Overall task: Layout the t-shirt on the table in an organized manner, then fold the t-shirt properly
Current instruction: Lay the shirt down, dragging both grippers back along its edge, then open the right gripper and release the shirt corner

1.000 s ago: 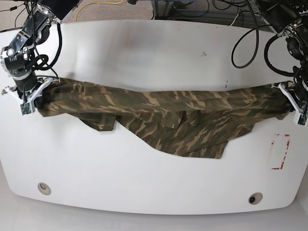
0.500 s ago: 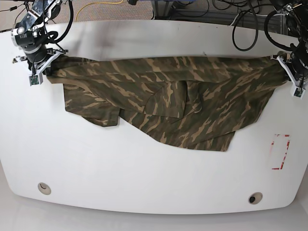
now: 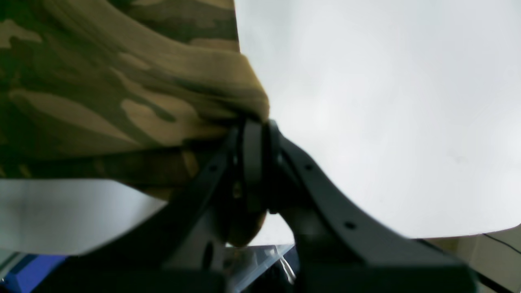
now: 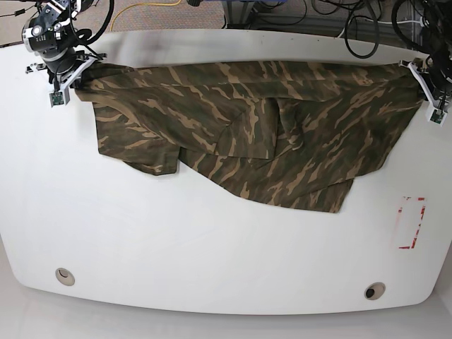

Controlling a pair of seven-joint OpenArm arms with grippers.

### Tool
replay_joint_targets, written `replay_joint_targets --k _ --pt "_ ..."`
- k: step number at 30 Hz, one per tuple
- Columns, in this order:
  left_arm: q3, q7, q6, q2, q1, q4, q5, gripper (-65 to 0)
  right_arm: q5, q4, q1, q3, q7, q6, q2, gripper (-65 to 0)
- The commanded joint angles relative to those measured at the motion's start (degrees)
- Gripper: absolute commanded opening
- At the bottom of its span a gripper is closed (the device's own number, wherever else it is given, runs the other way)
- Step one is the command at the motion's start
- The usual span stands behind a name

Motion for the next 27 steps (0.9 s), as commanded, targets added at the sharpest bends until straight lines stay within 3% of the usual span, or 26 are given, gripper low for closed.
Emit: replay_joint_targets --k 1,9,18,27 --pt "-0.83 -1.12 0.36 -1.55 1.13 0.84 2.15 -65.0 -2.14 0.98 -0.81 0.45 0.56 -0.99 1.24 -65.0" --pt "-0.65 -2.96 0.36 -2.17 3.94 0.75 2.24 -65.0 -2.14 0.89 -1.69 0.36 0.39 -0.99 0.62 -63.6" --pt "-0.74 -2.88 0.36 -2.17 4.64 0.75 2.24 -65.0 -1.96 0.89 -3.62 0.27 0.39 -0.99 -0.87 -40.9" --pt "-0.74 -2.96 0.36 -2.17 4.73 0.75 2.24 -65.0 -1.87 0.98 -5.82 0.27 0.39 -0.99 -0.87 -36.8"
